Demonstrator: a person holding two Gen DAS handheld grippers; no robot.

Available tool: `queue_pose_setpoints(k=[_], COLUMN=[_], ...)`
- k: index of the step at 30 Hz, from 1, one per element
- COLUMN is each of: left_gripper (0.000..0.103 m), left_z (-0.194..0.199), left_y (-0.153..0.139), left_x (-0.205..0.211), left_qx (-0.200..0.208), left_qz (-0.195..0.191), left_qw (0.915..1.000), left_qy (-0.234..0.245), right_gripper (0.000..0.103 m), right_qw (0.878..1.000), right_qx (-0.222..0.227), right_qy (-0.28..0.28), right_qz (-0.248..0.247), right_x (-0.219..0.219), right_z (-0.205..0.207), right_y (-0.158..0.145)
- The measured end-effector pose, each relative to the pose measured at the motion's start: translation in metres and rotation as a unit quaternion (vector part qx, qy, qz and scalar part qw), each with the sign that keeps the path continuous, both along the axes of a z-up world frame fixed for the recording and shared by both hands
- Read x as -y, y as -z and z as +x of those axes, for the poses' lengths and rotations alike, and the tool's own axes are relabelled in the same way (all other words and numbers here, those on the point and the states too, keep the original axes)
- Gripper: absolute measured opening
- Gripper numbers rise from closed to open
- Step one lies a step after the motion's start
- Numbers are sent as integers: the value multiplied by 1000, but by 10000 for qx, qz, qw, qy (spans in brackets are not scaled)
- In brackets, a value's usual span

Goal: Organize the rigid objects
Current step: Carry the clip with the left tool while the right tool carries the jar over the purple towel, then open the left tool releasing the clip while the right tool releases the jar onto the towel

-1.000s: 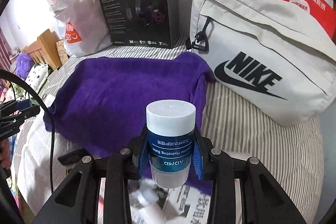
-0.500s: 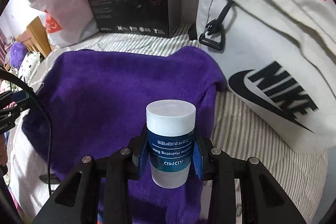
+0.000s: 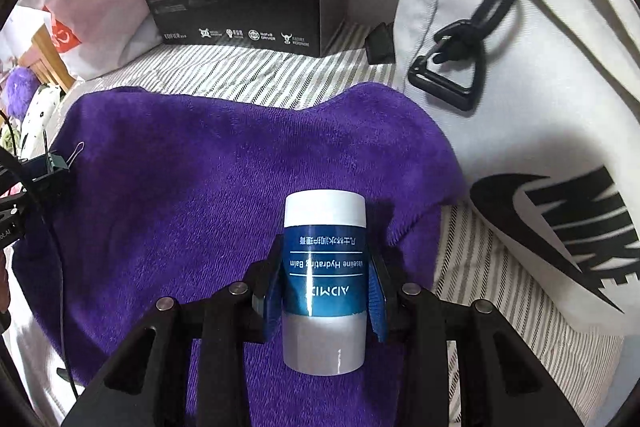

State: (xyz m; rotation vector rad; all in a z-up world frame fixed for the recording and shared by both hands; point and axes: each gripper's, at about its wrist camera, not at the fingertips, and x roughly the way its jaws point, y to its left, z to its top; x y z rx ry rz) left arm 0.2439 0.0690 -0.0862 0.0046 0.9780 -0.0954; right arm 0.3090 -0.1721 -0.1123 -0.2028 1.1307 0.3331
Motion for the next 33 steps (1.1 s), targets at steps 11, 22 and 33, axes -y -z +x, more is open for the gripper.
queue_pose_setpoints(k=[11,22,33], left_gripper=[40,44,60], left_z=[9,-3,-49], left_y=[15,16,5], left_x=[17,20,29], left_qx=[-237,-316,-301], left_qz=[255,364,511], left_qw=[9992,9985,9977], left_qy=[187,269,338], right_gripper=[36,58,63], right_qw=[9999,9995,9992], right_qx=[78,7,371], right_qy=[-85,-316,-119], right_qz=[14,72,122], right_x=[1,4,26], right_z=[0,-14,-73], right_y=[1,-6,-47])
